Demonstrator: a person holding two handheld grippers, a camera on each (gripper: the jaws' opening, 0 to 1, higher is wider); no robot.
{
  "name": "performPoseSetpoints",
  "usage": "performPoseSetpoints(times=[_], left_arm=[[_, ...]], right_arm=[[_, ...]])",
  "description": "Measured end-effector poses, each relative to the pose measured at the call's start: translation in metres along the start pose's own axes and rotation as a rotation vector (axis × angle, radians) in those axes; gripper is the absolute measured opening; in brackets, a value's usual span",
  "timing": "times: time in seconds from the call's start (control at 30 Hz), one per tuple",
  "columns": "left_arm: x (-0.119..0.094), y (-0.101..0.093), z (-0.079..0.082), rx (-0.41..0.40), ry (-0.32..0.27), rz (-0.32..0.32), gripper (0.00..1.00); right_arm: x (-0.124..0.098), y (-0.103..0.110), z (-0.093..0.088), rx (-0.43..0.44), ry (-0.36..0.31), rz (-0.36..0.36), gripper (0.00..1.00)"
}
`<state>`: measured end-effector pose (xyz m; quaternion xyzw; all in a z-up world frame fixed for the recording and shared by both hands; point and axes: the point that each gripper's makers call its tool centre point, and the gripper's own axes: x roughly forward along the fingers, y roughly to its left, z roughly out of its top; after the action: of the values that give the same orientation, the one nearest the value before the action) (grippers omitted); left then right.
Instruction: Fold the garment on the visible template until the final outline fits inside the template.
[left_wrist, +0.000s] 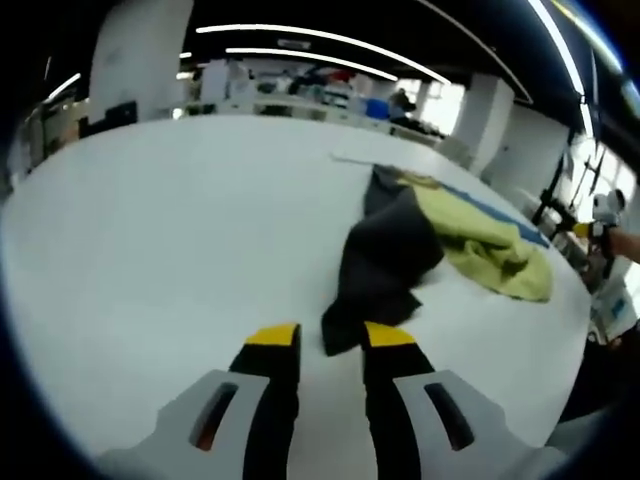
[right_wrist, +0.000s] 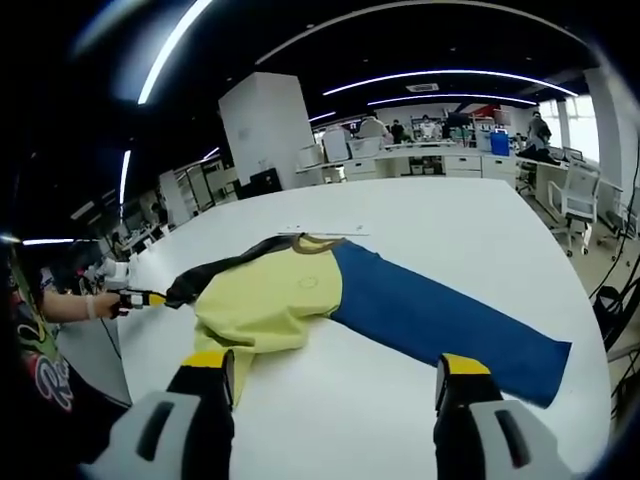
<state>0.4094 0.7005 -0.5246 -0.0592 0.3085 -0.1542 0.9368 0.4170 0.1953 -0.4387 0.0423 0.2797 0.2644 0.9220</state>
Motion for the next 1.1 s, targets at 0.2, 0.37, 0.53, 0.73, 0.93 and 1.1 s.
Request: performPoseSetpoints(times=[0.2, 0.37, 0.53, 0.73, 0.93, 1.1], left_arm=[[0.006, -0.001, 0.0, -0.038, 0.005, -0.012, 0.03], [0.005, -0.002, 0.008, -0.079, -0.009, -0.028, 0.0], [-0.005, 0.0, 0.023, -0.085, -0.023, -0.049, 0.0], [-0.019, 0.014, 0.043, -0.148, -0.045, -0.043, 0.0], [-0.032, 0.037, 0.068, -0.131, -0.056, -0.016, 0.0], [-0.042, 0.053, 0.102, -0.081, -0.091, 0.0, 0.0]], right_arm=[[-0.002, -0.001, 0.0, -0.009, 0.002, -0.008, 0.8], [-0.005, -0.002, 0.001, -0.011, -0.007, -0.017, 0.8], [-0.009, -0.003, 0.002, -0.011, -0.017, -0.029, 0.82], [-0.015, 0.002, 0.003, -0.005, -0.027, -0.035, 0.81], [-0.024, 0.008, 0.002, -0.006, -0.04, -0.043, 0.81], [-0.031, 0.009, 0.0, 0.001, -0.049, -0.055, 0.81]])
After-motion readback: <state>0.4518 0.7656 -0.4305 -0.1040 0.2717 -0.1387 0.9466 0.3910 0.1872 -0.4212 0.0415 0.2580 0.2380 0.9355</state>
